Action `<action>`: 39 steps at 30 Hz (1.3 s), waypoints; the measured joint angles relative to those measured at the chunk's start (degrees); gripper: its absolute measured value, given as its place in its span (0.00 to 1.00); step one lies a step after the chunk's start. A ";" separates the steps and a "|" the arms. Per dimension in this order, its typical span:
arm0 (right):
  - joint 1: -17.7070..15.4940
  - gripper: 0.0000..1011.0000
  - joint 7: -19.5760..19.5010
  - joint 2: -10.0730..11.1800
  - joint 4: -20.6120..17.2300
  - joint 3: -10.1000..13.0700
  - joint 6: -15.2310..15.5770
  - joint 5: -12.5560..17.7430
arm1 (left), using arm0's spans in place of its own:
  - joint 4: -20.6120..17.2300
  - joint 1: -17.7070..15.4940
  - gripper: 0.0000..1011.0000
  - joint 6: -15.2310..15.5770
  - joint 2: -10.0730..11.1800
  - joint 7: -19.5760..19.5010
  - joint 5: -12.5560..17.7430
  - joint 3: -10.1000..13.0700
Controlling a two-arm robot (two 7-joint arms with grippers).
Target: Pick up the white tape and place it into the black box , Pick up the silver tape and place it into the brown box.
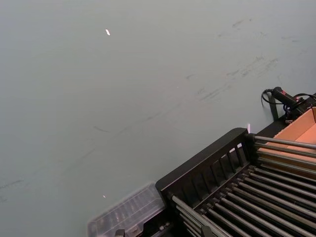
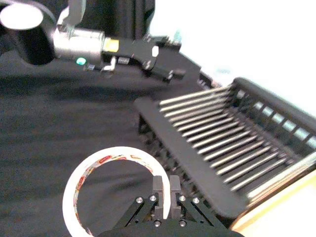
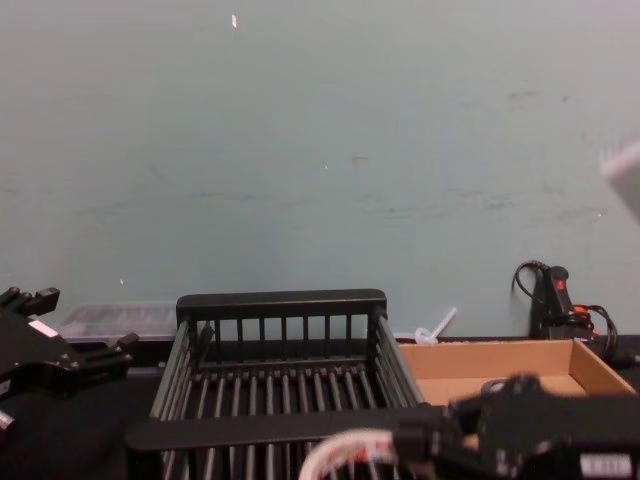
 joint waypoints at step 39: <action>18.70 0.09 -11.37 -18.13 24.20 2.29 0.66 -5.96 | 0.00 0.00 0.99 0.00 0.00 0.00 0.00 0.00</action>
